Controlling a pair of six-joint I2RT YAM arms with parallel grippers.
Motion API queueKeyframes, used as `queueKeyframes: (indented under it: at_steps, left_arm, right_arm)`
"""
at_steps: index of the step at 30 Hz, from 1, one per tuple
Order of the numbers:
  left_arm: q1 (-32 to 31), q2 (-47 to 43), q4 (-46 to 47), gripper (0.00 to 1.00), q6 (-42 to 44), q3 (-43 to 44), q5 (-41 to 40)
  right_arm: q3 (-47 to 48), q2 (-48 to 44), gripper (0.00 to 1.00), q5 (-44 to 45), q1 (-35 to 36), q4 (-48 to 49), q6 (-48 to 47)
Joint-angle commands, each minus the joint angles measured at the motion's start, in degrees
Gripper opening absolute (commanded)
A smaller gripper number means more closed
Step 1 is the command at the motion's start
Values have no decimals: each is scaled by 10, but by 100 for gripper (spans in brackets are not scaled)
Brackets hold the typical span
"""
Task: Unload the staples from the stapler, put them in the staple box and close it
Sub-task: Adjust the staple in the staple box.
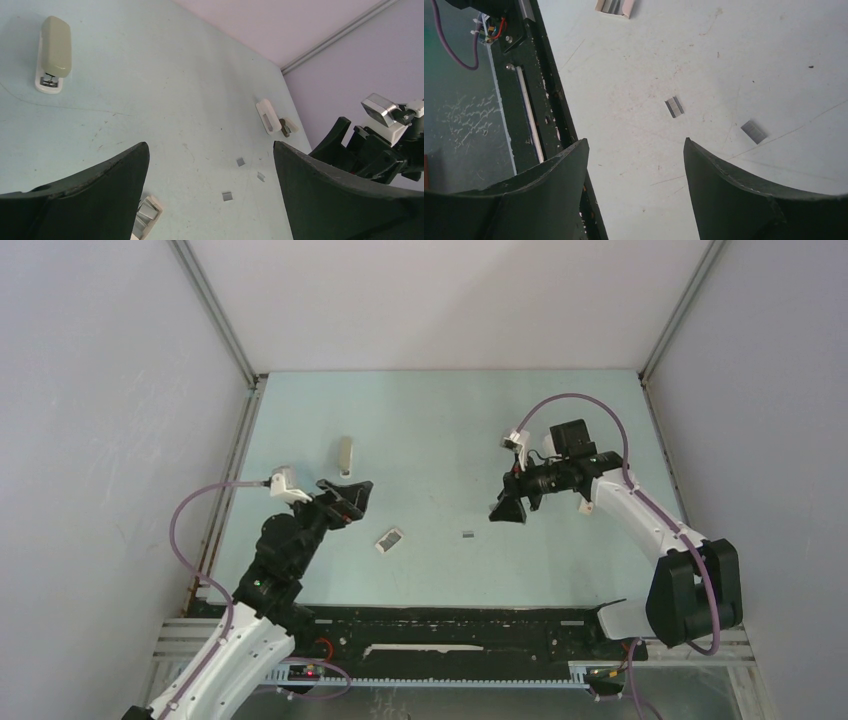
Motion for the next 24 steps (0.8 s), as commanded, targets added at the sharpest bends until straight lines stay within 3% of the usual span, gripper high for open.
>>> queueKeyframes:
  at_steps: [1, 24]
  left_arm:
    - [2, 18, 43, 99, -20, -13, 33]
    - [-5, 84, 53, 94, -133, -31, 83]
  right_arm:
    - [0, -16, 78, -25, 0, 22, 15]
    - [-6, -16, 78, -22, -6, 29, 17]
